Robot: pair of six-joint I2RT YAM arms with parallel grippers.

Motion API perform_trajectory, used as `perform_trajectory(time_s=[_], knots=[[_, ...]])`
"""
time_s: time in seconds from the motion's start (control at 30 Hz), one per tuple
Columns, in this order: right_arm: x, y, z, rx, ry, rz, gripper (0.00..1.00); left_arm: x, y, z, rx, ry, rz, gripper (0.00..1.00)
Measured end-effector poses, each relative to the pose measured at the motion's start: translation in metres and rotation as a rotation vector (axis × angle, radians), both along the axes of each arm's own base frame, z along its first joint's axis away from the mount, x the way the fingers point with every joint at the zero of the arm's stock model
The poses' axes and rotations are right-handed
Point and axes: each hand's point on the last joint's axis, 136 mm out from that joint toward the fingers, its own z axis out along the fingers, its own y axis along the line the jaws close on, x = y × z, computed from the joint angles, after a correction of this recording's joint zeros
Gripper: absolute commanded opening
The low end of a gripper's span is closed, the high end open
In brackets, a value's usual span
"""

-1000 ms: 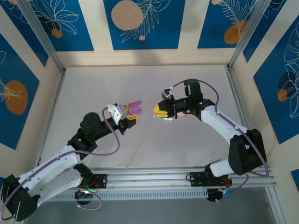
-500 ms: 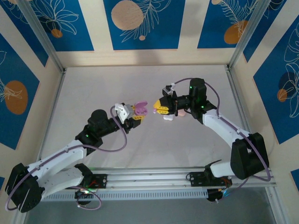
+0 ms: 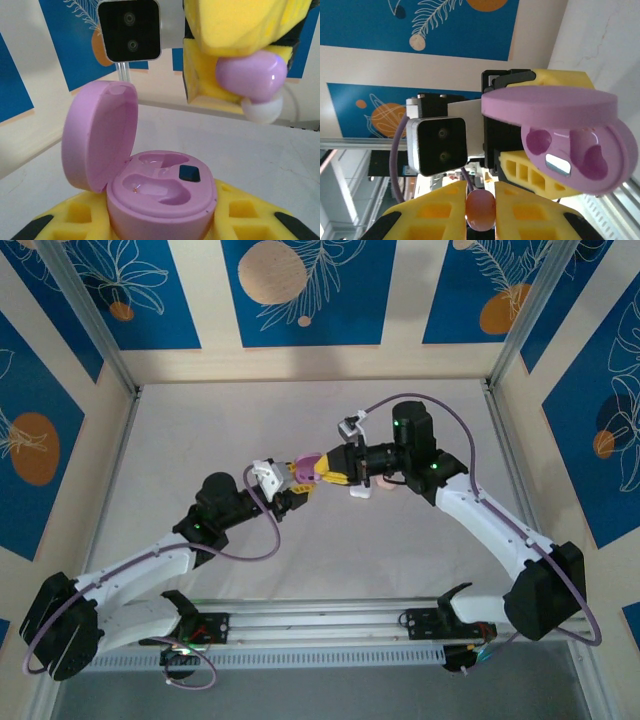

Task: Insert the wireless bluetooth earbuds into the charging case

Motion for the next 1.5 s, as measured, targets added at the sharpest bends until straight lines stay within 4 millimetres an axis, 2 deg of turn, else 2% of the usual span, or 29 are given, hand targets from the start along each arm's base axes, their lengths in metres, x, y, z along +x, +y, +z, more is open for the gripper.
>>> perform_trajectory(time_s=[0.6,1.1,1.5], knots=[[0.012,0.018,-0.013,-0.091,-0.057,-0.103,0.19,-0.004,-0.002,0.005,-0.025,-0.025,-0.016,0.22],[0.017,0.021,-0.018,-0.155,-0.074,-0.157,0.20,-0.003,-0.003,0.000,-0.032,0.001,-0.016,0.22],[0.016,0.023,-0.020,-0.282,-0.124,-0.177,0.24,-0.003,-0.003,0.000,-0.045,0.012,-0.012,0.23]])
